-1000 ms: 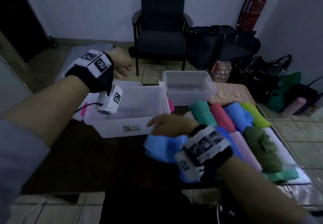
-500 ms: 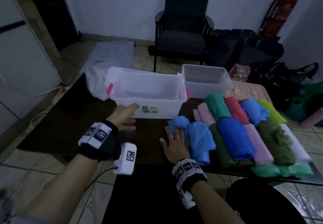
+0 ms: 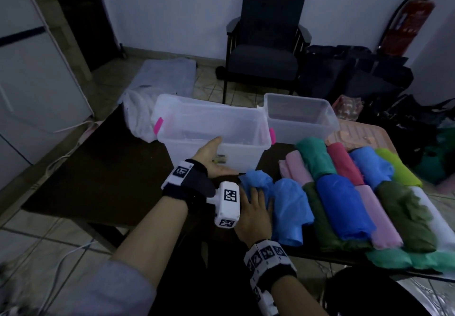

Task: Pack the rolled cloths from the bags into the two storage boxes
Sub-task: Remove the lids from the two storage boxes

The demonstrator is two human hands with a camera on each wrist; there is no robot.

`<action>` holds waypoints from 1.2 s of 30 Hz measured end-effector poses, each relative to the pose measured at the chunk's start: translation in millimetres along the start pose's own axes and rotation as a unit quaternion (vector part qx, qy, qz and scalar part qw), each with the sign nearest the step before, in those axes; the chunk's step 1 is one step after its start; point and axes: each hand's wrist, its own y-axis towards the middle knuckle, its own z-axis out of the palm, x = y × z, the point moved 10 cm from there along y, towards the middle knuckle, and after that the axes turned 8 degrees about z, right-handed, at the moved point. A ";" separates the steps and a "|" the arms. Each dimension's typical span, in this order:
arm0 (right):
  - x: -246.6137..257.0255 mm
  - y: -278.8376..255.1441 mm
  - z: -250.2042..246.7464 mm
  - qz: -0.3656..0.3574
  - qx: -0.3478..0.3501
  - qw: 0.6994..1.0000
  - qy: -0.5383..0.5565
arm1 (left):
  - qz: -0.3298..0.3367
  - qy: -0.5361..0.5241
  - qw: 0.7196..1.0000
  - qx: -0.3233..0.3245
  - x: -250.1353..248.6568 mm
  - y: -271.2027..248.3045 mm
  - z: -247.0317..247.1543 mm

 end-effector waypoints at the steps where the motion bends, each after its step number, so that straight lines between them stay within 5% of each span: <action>1: 1.5 1.1 -0.2 0.000 0.003 1.000 -0.001 | 0.014 0.017 1.000 -0.003 0.3 5.3 -0.7; 12: 0.4 3.9 -10.3 -0.017 -0.039 0.996 0.084 | 0.147 0.087 0.984 -0.045 -42.7 -30.2 -55.8; 18: 2.3 2.9 -11.4 -0.026 -0.044 0.995 0.089 | 0.233 0.292 0.919 -0.125 -118.6 -69.2 -117.8; 24: 1.1 5.2 -8.5 -0.015 -0.025 0.996 0.086 | 0.222 0.504 0.820 -0.156 -144.0 -72.1 -149.6; 29: 0.2 5.9 -5.9 -0.007 -0.010 0.996 0.086 | 0.156 0.505 0.843 -0.099 -124.2 -73.9 -155.2; 32: 1.2 4.4 -8.2 -0.007 -0.013 0.997 0.080 | 0.143 0.567 0.810 -0.050 -112.5 -83.3 -148.0; 34: 1.6 3.3 -9.0 -0.005 -0.008 0.997 0.079 | 0.153 0.567 0.806 -0.078 -107.3 -88.0 -150.6; 36: 2.3 2.9 -8.8 -0.005 -0.002 0.997 0.078 | 0.175 0.590 0.772 -0.159 -114.0 -93.2 -158.4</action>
